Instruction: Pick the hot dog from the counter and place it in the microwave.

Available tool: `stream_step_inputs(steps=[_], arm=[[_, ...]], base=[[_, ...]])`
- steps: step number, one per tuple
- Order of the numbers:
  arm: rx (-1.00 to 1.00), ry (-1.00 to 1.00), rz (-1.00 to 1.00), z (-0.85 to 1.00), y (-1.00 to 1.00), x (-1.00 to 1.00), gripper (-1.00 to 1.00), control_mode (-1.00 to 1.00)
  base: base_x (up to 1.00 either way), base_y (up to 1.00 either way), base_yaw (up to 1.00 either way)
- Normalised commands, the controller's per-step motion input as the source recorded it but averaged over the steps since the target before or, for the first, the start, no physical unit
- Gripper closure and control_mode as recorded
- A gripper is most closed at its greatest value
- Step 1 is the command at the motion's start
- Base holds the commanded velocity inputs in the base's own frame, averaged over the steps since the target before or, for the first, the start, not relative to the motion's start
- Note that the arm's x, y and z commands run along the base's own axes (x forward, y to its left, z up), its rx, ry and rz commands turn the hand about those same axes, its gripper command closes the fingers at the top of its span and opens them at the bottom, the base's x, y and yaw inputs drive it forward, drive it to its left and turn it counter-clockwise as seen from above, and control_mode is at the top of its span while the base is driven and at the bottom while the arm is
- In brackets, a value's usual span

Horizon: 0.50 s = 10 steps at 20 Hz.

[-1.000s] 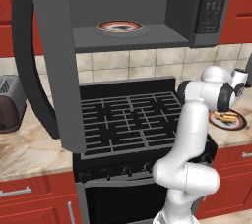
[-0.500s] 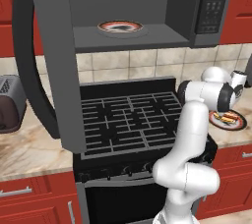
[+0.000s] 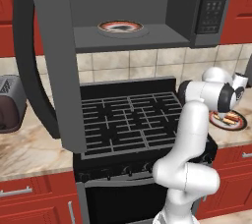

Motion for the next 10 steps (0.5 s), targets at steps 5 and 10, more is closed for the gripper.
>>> stream_step_inputs(steps=[5,10], arm=[[0.00,0.00,0.00,-0.34,0.00,-0.21,-1.00,-1.00],[0.00,0.00,0.00,-0.14,-0.01,-0.02,1.00,-1.00]], base=[[0.00,0.00,0.00],[0.00,0.00,0.00]])
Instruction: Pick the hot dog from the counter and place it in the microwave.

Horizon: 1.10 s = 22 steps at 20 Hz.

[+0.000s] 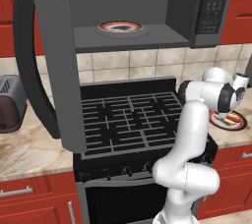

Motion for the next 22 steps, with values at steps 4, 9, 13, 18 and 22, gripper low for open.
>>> stream_step_inputs(steps=[4,9,13,18,22], arm=[[0.01,0.00,0.00,0.00,-0.02,-0.18,1.00,-1.00],[0.05,0.00,0.00,0.00,0.00,-0.53,1.00,-1.00],[0.10,-0.02,0.00,0.51,0.00,-0.58,1.00,-1.00],[0.09,-0.06,-0.03,1.00,0.01,-0.79,1.00,-1.00],[0.01,-0.13,-0.08,1.00,0.39,-0.97,1.00,-1.00]], base=[[0.00,0.00,0.00],[0.00,0.00,0.00],[0.00,0.00,0.00],[0.00,0.00,0.00],[0.00,0.00,0.00]])
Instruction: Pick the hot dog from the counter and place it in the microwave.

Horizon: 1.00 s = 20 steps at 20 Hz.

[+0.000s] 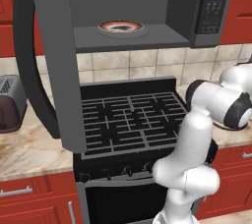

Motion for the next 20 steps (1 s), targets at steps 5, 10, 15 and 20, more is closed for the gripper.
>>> stream_step_inputs(steps=[5,10,15,20], arm=[[0.00,-0.12,-0.15,1.00,0.93,-0.81,1.00,-1.00],[0.00,-0.08,-0.15,0.99,1.00,-0.14,1.00,-1.00],[-0.03,-0.07,-0.13,0.98,1.00,-0.17,1.00,-1.00],[-0.01,-0.08,-0.15,0.90,1.00,-0.03,1.00,-1.00]], base=[[0.00,0.00,0.00],[0.00,0.00,0.00],[0.00,0.00,0.00],[0.00,0.00,0.00]])
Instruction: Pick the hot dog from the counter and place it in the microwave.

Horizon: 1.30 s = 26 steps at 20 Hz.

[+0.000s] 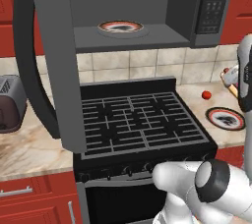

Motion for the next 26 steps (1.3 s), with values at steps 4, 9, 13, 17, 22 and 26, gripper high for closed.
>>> stream_step_inputs(steps=[4,9,13,17,22,26], arm=[[0.00,-0.10,-0.16,0.95,1.00,0.00,1.00,-1.00],[0.00,-0.13,-0.28,0.88,1.00,0.02,1.00,-1.00],[0.01,-0.08,-0.37,0.54,1.00,0.42,1.00,-1.00],[0.07,-0.02,-0.25,0.23,0.84,0.71,1.00,-1.00],[0.09,-0.02,-0.05,0.00,0.30,0.85,1.00,-1.00],[0.11,-0.07,0.02,0.24,0.04,1.00,1.00,-1.00]], base=[[0.00,0.00,0.00],[0.00,0.00,0.00],[0.00,0.00,0.00],[0.00,0.00,0.00],[0.00,0.00,0.00],[0.00,0.00,0.00]])
